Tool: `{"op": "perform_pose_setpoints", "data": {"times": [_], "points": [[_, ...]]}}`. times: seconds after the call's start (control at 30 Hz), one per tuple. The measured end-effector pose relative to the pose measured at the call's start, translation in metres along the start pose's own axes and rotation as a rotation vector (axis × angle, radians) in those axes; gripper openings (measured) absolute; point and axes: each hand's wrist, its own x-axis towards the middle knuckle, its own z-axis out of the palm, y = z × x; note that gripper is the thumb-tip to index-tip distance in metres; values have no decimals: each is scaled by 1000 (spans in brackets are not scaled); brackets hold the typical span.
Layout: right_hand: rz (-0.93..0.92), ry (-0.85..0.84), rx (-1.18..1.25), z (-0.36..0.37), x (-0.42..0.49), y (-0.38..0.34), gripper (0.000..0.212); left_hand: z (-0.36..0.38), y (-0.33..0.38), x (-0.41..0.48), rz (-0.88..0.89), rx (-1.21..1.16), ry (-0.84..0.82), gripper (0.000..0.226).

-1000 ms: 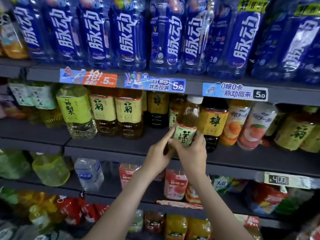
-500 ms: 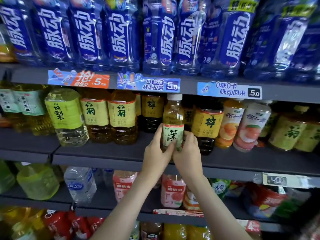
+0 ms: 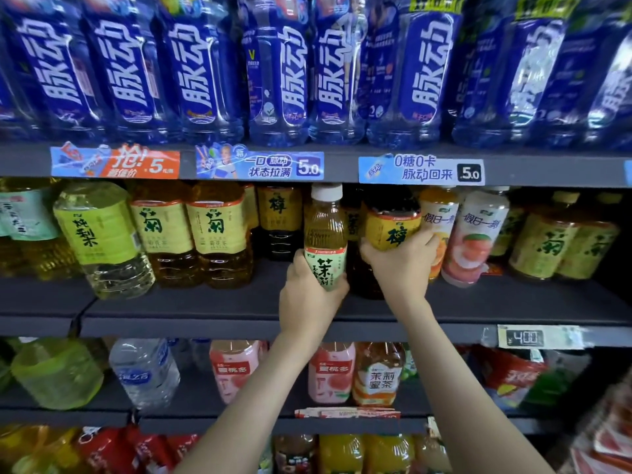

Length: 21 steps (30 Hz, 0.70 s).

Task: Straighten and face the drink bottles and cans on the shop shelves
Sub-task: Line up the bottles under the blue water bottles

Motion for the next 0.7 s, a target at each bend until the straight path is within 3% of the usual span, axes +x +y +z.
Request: {"op": "perform_pose_setpoints", "data": {"times": [0.07,0.27,0.43,0.7], "points": [[11,11,14,-11,-1,7,79,2,2,-3,10,7,-4,61],[94,26,149,-72,-15,29,89,23,17,-2,48,-11,-41,70],[114,0,161,-101,-18,47,85,60,36,13,50,28,-64,79],[96,-60,107,-106,-23,40,80,63,41,23,38,35,-70,69]]}}
